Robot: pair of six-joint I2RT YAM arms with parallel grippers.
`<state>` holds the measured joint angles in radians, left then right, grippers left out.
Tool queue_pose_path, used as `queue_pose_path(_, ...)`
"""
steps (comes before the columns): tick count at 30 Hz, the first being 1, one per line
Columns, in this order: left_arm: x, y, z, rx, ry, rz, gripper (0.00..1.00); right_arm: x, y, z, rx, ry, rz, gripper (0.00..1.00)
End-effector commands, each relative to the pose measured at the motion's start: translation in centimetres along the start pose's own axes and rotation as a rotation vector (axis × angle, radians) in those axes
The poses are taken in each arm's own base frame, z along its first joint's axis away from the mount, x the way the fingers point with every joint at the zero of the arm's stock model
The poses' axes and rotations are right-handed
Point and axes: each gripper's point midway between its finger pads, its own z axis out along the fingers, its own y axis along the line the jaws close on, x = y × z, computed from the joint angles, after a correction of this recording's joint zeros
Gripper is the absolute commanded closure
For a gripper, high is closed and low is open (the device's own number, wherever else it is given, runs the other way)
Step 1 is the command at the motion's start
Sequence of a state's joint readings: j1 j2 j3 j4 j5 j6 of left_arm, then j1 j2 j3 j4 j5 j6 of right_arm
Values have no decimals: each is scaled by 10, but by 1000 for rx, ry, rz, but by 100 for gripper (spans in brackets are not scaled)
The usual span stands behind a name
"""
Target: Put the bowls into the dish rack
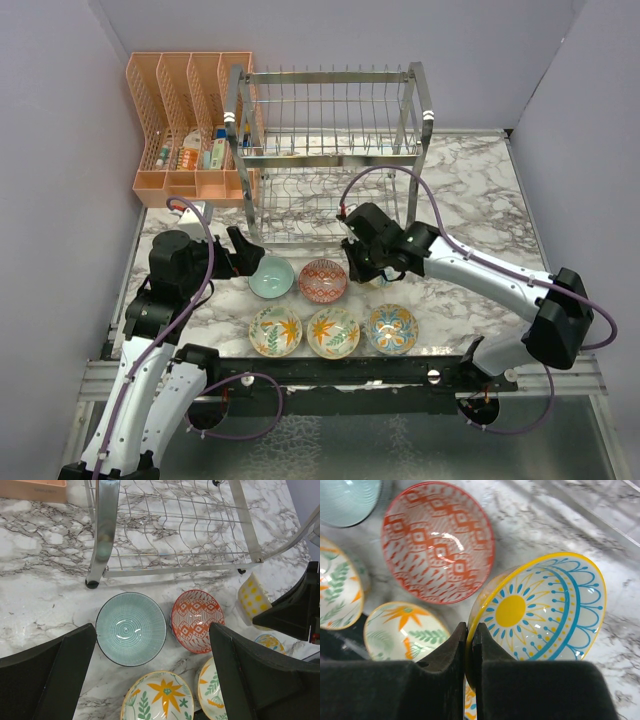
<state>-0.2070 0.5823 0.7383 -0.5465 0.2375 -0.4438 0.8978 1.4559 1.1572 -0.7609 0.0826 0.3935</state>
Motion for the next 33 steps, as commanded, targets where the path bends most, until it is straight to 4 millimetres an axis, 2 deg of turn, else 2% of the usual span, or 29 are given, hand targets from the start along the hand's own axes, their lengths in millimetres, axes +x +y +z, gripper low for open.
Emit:
queue_pose_path(1,-21,-8,-7,11,-76,8,1,-10,45,-20,-247,-20,-40,99)
queue_pose_path(4,-23,-9,-9,13,-84,10,1,-7,59,-25,-334,-13,-41,99)
queue_pose_path(12,-35,-16,-17,27,-110,25,1,-7,110,-54,-653,-12,-25,99)
queue_pose_path(20,-59,-27,-36,32,-183,50,1,4,140,-48,-855,29,22,99)
queue_pose_path(27,-79,-38,-52,48,-239,73,1,-30,163,-49,-960,-32,32,99)
queue_pose_path(33,-93,-42,-63,36,-275,99,1,-46,181,-35,-1054,-27,65,99)
